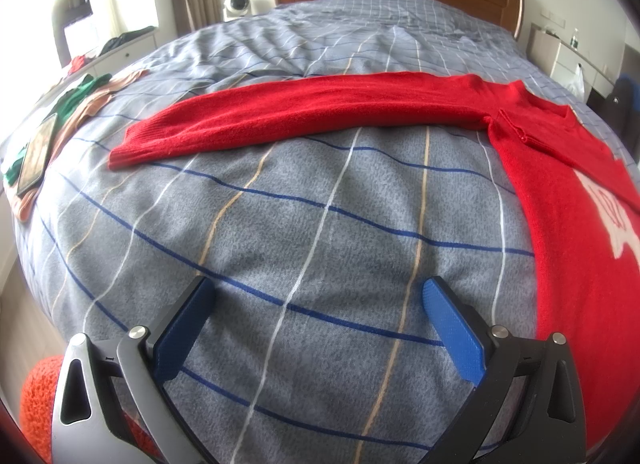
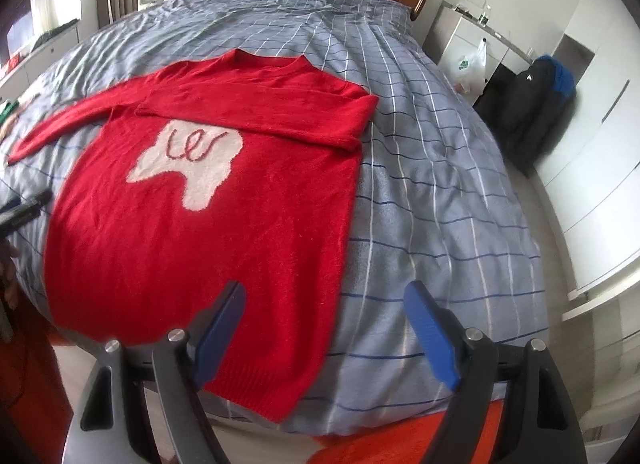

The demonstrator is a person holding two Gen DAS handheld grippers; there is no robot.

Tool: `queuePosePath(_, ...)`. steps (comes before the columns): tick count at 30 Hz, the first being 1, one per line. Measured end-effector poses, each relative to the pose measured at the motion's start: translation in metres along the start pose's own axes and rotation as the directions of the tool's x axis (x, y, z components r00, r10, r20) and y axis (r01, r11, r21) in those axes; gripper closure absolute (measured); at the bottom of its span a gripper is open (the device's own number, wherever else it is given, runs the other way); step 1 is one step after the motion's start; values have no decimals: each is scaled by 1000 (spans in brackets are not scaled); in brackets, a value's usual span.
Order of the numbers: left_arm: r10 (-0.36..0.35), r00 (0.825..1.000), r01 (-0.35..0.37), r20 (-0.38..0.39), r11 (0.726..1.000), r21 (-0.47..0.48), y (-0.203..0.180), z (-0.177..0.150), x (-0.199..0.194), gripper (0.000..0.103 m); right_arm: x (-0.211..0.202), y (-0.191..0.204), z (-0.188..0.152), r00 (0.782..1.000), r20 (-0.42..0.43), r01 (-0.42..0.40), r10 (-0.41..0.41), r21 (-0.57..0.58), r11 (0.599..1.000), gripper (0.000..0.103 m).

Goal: Fold small clothes

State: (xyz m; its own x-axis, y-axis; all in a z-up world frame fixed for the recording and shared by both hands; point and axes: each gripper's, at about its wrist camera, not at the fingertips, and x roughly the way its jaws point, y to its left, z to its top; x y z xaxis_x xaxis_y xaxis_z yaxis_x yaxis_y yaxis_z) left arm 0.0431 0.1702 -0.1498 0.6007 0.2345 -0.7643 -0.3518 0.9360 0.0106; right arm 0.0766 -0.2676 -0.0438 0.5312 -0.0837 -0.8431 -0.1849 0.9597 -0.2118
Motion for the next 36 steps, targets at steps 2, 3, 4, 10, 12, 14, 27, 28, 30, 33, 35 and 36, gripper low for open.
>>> queuePosePath(2, 0, 1000, 0, 0, 1000, 0, 0, 0, 0, 0, -1, 1, 0, 1000, 2, 4, -4, -3, 1000, 22)
queuePosePath(3, 0, 1000, 0, 0, 1000, 0, 0, 0, 0, 0, -1, 1, 1, 1000, 4, 7, -7, -2, 1000, 22)
queuePosePath(4, 0, 1000, 0, 0, 1000, 0, 0, 0, 0, 0, -1, 1, 1, 1000, 4, 5, -5, 2, 1000, 22)
queuePosePath(10, 1, 1000, -1, 0, 1000, -1, 0, 0, 0, 0, -2, -7, 2, 1000, 8, 13, -13, 39, 999, 22)
queuePosePath(12, 1, 1000, -1, 1, 1000, 0, 0, 0, 0, 0, -3, -10, 2, 1000, 10, 12, -13, 50, 999, 22)
queuePosePath(14, 1, 1000, -1, 1, 1000, 0, 0, 0, 0, 0, -3, -11, 2, 1000, 12, 13, -14, 56, 998, 22)
queuePosePath(27, 1, 1000, -1, 0, 1000, -1, 0, 0, 0, 0, -2, -24, 1, 1000, 7, 29, -30, 105, 994, 22)
queuePosePath(28, 1, 1000, -1, 0, 1000, -1, 0, 0, 0, 0, -2, -24, 1, 1000, 7, 30, -31, 108, 994, 22)
queuePosePath(30, 2, 1000, -2, 0, 1000, -1, 0, 0, 0, 0, -2, -26, 0, 999, 5, 33, -34, 114, 993, 22)
queuePosePath(33, 2, 1000, -2, 0, 1000, -1, 0, 0, 0, 0, -1, -29, 0, 999, 4, 38, -38, 127, 991, 22)
queuePosePath(35, 2, 1000, -2, 1, 1000, -1, 0, 0, -1, 0, -1, -30, 0, 999, 4, 42, -43, 130, 991, 22)
queuePosePath(36, 2, 1000, -2, 1, 1000, -1, 0, 0, -1, 0, -1, -31, 0, 999, 4, 42, -43, 132, 990, 22)
